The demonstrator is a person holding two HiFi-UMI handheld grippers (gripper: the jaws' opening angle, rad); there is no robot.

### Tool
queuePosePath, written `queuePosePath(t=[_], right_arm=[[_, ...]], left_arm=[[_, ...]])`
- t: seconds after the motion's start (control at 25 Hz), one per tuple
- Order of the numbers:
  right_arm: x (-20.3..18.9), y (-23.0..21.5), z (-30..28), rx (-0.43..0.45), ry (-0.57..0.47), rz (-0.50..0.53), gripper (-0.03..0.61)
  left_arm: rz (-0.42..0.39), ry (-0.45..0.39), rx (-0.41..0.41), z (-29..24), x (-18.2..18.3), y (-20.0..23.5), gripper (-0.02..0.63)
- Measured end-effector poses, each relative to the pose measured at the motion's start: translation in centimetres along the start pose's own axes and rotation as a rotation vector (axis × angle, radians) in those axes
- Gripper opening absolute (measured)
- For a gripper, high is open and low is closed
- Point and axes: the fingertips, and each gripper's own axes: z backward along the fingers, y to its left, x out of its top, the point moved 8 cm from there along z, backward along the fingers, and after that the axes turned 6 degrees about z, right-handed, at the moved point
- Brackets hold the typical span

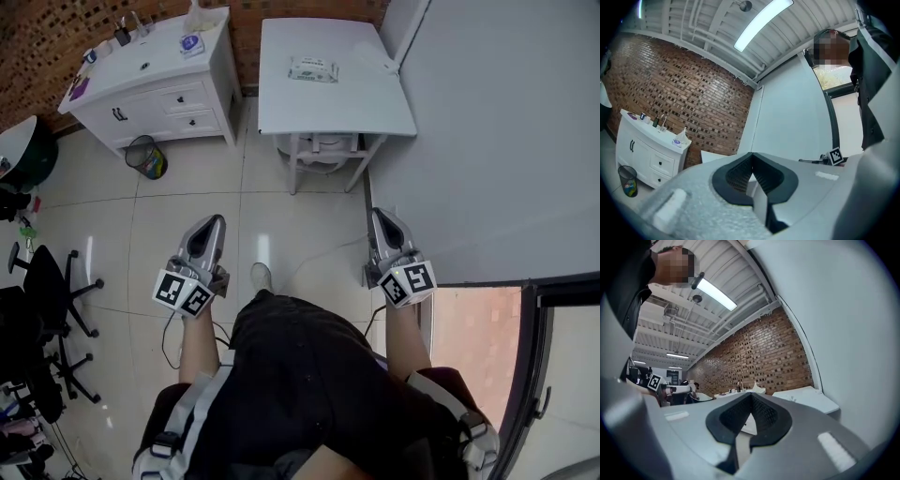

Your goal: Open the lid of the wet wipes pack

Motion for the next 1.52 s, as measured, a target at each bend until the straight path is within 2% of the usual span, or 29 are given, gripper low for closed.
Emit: queuePosePath(t=[0.28,0.44,0.56,0.84,1.08,1.52], right_arm=[[1.4,2.9,-9.1,0.006,-0.022,0.027,0.0],[2.4,5.0,-13.6,0.023,-0.038,0.062,0.0],[2.9,5.2,-15.3,0.0,-0.044,0.102,0.0],[2.0,3.2,-16.4,-0.081,-0.009,0.081,0.0],[1.2,0.5,-19.6,-0.063,0.02,0.059,0.0],[2.2,-6.2,-28.4,0.014,-0.01,0.069,0.0]], left_arm=[[-0.055,0.0,-0.027,-2.0,3.9,7.8,0.002],[-0.047,-0.002,-0.038,-2.8,5.1,11.8,0.002],[-0.032,0.004,-0.057,-3.6,5.3,13.9,0.002],[0.001,0.029,-0.08,-5.9,4.9,16.8,0.002],[0.006,0.053,-0.074,-9.6,4.8,18.3,0.002],[-0.018,0.015,-0.024,-17.2,5.9,21.2,0.002]])
